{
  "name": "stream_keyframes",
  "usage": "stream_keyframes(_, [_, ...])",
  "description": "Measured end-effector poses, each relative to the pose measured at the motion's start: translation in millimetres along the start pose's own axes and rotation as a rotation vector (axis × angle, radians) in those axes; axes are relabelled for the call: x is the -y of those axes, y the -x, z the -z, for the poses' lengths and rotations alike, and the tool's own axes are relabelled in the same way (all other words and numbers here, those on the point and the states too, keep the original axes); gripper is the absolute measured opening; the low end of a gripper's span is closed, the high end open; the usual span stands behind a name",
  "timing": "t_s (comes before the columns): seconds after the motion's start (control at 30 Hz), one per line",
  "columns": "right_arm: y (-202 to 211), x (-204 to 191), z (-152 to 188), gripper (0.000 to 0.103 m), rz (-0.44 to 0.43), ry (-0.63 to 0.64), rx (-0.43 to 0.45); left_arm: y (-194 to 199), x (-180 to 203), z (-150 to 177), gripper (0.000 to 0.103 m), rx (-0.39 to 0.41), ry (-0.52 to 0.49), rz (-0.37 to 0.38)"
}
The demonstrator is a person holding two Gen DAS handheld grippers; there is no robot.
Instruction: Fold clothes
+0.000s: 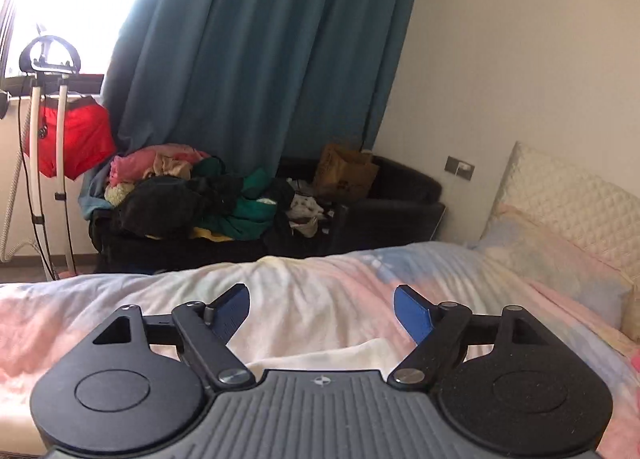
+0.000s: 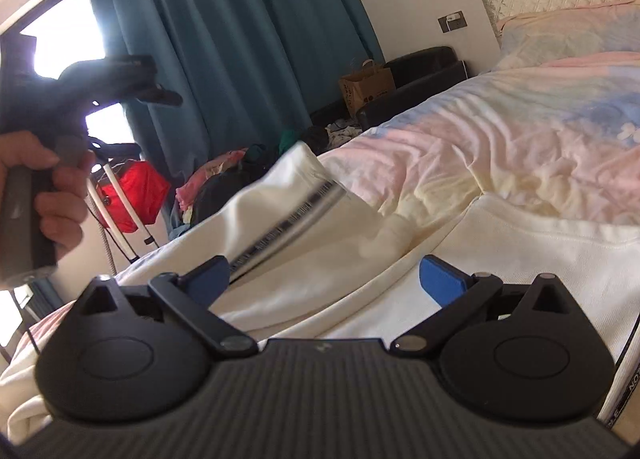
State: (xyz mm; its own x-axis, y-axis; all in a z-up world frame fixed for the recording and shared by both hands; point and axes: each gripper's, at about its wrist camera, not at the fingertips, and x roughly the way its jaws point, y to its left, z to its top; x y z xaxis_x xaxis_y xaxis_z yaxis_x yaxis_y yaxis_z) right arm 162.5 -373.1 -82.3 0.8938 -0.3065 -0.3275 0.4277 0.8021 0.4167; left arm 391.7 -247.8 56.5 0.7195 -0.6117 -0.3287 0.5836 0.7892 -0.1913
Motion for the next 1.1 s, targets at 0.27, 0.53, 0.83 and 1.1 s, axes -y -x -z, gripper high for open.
stream_keyframes(0.27, [-2.0,-12.9,4.7,0.103,-0.050,0.037,-0.040,220.0,-30.4,87.7,0.088,0.037,0.040,-0.241])
stream_keyframes(0.53, [23.7,-42.9,11.5,0.103,-0.121,0.223,0.015,368.2,-90.5,185.2,0.087,-0.019,0.250,-0.560])
stream_keyframes(0.83, [27.5,-42.2,14.3,0.103,-0.139,0.199,-0.091,386.6,-42.2,205.7,0.096,0.084,0.124,-0.471])
stream_keyframes(1.1, [-47.4,11.8,9.3,0.100,-0.217,-0.205,-0.262,362.0,-53.0,236.0,0.095,0.025,0.123,-0.473])
